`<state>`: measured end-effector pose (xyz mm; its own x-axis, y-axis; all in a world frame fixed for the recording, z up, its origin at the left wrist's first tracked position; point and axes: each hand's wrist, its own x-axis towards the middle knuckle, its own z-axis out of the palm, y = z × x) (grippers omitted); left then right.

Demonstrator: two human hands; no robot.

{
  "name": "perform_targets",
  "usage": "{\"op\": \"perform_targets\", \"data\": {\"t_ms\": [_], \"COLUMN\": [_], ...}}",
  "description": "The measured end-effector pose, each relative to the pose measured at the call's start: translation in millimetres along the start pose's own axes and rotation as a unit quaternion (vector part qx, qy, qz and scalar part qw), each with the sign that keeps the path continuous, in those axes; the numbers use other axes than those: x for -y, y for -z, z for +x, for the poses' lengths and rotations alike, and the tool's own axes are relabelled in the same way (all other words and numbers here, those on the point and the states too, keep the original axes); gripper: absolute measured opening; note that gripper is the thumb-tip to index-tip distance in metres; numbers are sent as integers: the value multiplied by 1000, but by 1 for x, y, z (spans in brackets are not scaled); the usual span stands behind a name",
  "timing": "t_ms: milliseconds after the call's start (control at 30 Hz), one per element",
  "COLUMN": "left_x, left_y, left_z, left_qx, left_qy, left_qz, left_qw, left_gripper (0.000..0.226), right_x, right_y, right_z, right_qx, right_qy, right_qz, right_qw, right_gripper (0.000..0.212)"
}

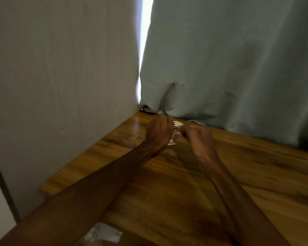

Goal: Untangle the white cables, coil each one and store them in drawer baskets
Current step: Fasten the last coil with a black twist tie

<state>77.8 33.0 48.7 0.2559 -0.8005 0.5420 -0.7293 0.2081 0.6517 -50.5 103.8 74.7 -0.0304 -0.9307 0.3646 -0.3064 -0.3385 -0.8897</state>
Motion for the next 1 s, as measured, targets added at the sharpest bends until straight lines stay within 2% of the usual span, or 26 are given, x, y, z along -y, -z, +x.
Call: {"op": "perform_targets", "data": {"t_ms": [67,133,233,333,400,467,633,833,1000], "left_x": [-1,3,4,-5,-7,-7,-11,-18,-25], "left_y": [2,0,-13,-14,-14,-13,-14,-12,0], "left_z": [-1,-6,-9,-16,-19,-21,-23,-27,-32], "left_qx": [-1,16,25,64,86,95,124,158,162], "left_qy": [-10,-52,-74,-111,-124,-121,-158,-202,-234], "left_qz": [-21,-24,-57,-22,-26,-33,-52,-110,-143], "left_qw": [1000,998,995,992,988,988,978,960,948], "left_gripper": [40,34,31,42,47,44,40,41,38], "right_x": [3,4,3,-3,-9,-14,-22,-29,-31], "right_y": [3,5,11,21,28,34,46,54,53], "right_z": [1,3,9,16,19,21,26,29,31], "right_qx": [3,-14,1,40,67,63,39,29,52], "right_qy": [24,48,-17,-71,-69,-41,-33,-44,-78], "right_qz": [-4,41,171,222,219,193,184,177,217], "right_qw": [1000,998,985,972,971,978,982,983,972], "right_gripper": [31,27,23,35,34,19,38,18,15]}}
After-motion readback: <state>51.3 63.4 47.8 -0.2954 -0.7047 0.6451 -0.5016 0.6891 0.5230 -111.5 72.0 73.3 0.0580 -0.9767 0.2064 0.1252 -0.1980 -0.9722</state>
